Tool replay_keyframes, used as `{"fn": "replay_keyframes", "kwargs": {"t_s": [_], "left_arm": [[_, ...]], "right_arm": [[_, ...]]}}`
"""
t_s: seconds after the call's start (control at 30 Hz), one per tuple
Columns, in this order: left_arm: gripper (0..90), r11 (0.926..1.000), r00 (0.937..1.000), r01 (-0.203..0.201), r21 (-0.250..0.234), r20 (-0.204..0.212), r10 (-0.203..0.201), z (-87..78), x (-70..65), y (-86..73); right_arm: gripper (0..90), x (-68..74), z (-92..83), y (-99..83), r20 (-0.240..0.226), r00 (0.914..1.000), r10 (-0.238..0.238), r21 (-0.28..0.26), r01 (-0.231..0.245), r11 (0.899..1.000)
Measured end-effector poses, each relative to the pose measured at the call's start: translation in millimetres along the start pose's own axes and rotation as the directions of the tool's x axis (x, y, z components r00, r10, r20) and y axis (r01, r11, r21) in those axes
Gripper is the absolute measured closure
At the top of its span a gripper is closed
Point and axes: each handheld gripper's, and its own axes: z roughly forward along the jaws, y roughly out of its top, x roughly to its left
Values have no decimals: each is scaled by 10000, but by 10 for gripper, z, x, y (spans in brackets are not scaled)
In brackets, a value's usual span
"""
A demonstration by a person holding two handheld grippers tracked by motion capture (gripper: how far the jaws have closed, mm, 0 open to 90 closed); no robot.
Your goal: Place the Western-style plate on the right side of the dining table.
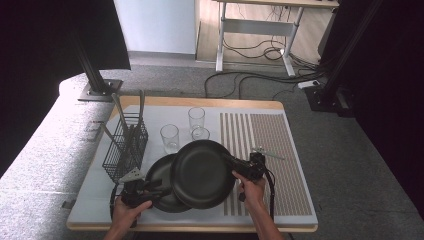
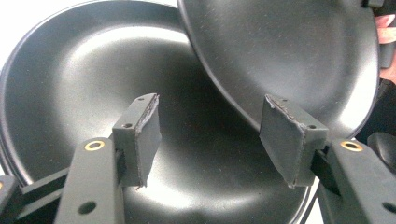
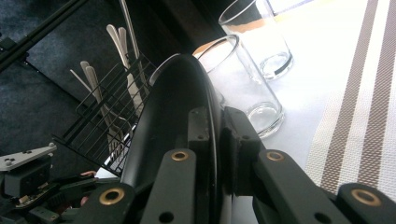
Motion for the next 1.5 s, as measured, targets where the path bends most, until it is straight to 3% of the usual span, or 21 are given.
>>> {"fn": "replay_keyframes", "kwargs": {"t_s": [0.37,1.5], "left_arm": [[382,10000,10000,57,-20,48,-57,-7,16,-3],[384,10000,9999,81,27,100,-81,1,30,1]], "right_arm": [[822,-69,-104,59,179,9998,-69,-200,72,9998],[820,-339,-427,205,753,9964,388,-977,-314,9947]]}}
